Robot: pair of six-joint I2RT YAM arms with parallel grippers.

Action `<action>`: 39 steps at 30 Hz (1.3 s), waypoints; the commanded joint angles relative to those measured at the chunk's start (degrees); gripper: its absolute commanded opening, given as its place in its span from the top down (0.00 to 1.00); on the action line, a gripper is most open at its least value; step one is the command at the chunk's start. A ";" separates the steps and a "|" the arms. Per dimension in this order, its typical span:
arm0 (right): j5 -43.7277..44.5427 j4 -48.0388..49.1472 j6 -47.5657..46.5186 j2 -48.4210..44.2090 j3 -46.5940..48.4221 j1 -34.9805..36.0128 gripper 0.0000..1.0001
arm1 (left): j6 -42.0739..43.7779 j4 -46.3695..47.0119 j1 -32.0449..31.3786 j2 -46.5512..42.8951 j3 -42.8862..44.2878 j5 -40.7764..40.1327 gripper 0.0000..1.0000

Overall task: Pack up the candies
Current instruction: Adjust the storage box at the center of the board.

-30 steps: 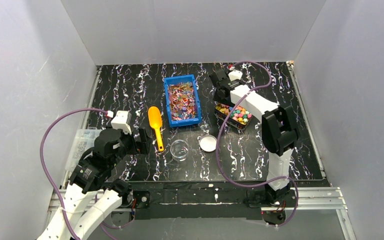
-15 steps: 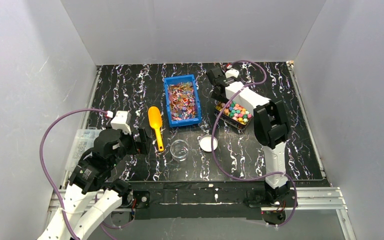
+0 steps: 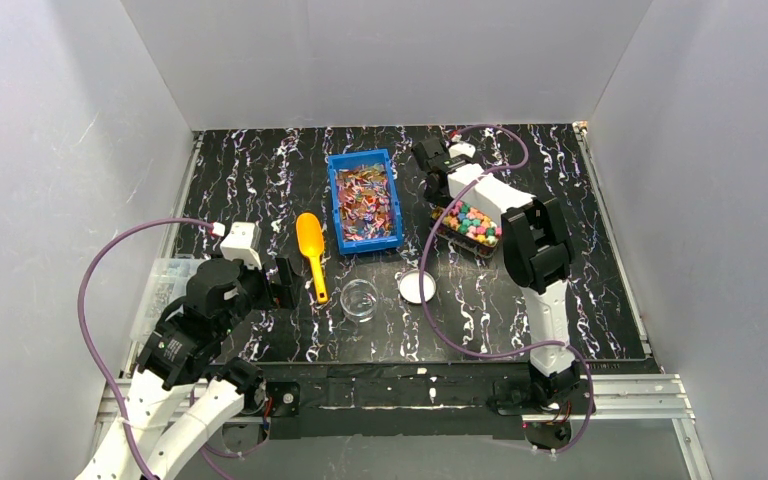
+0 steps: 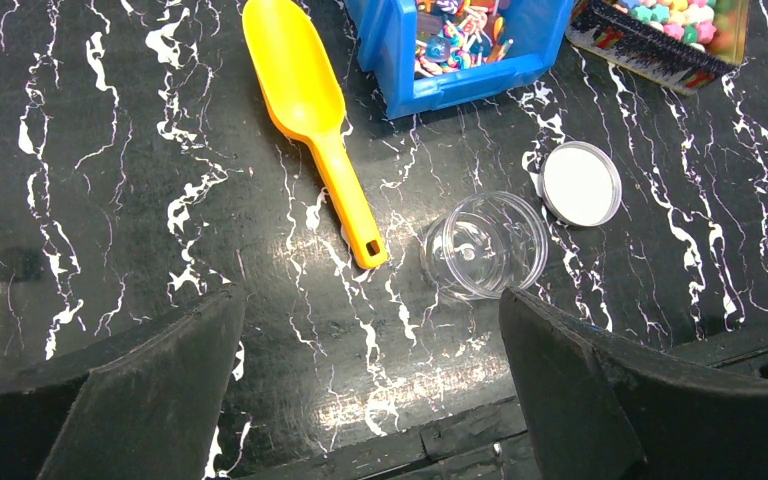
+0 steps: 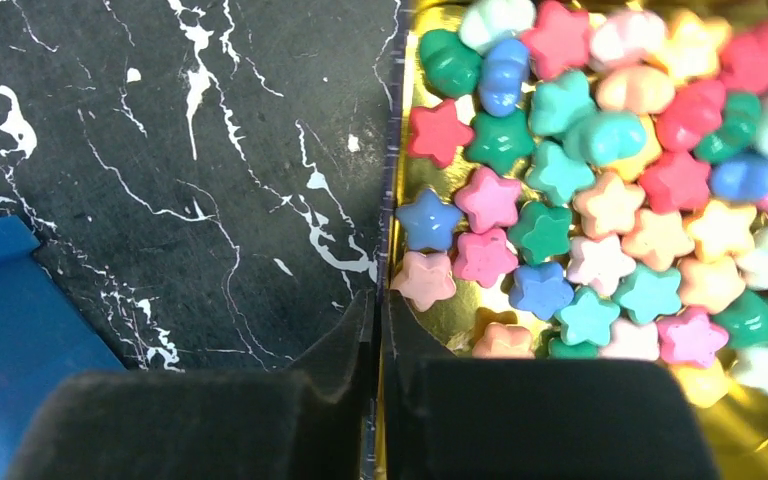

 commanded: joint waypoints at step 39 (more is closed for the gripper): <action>-17.70 9.77 -27.77 -12.27 -12.07 7.01 0.68 | -0.51 -1.21 -0.19 -0.31 -0.29 -0.96 0.01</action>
